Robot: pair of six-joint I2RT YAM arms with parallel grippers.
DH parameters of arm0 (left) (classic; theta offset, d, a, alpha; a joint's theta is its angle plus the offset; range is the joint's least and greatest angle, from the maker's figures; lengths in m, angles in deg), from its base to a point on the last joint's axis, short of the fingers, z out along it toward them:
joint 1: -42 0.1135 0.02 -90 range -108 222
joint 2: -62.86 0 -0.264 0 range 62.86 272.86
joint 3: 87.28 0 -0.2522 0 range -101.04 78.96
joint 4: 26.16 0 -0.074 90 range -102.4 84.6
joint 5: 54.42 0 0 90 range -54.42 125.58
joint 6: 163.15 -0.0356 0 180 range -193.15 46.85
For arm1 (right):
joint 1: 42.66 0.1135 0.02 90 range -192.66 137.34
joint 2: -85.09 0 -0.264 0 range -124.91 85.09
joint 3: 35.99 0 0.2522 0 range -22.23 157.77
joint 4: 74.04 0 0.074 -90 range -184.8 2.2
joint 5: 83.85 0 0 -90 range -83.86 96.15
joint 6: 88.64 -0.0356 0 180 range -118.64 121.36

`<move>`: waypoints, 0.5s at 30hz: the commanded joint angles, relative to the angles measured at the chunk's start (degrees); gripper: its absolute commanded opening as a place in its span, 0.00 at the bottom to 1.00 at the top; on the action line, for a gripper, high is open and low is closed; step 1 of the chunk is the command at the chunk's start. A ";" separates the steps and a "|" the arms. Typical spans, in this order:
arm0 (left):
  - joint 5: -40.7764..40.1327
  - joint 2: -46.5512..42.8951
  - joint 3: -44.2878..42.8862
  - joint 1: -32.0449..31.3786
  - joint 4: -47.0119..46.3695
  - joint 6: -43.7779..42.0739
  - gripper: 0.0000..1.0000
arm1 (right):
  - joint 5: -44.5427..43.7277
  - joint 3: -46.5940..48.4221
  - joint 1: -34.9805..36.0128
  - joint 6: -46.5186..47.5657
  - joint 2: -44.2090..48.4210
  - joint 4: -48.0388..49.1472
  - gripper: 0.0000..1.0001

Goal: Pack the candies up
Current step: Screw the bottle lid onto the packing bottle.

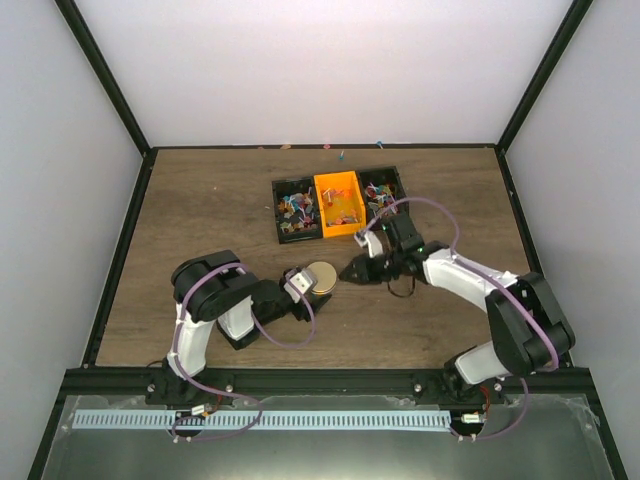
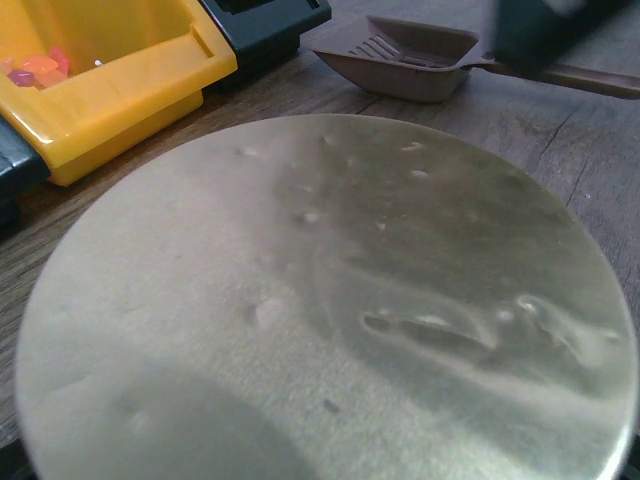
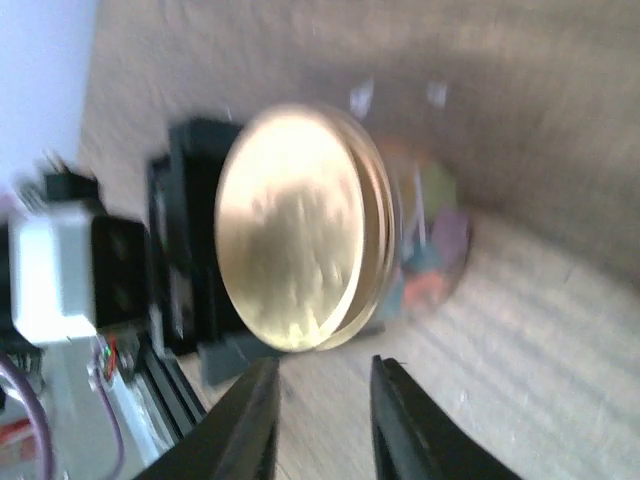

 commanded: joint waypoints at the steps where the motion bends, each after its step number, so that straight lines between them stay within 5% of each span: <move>1: 0.72 2.79 2.18 0.34 10.02 2.36 0.80 | -3.04 7.05 -1.59 2.55 -2.56 -1.56 0.30; 15: 4.06 4.03 1.44 0.38 10.61 3.02 0.81 | -0.55 19.77 -1.31 6.93 -15.73 -3.67 0.31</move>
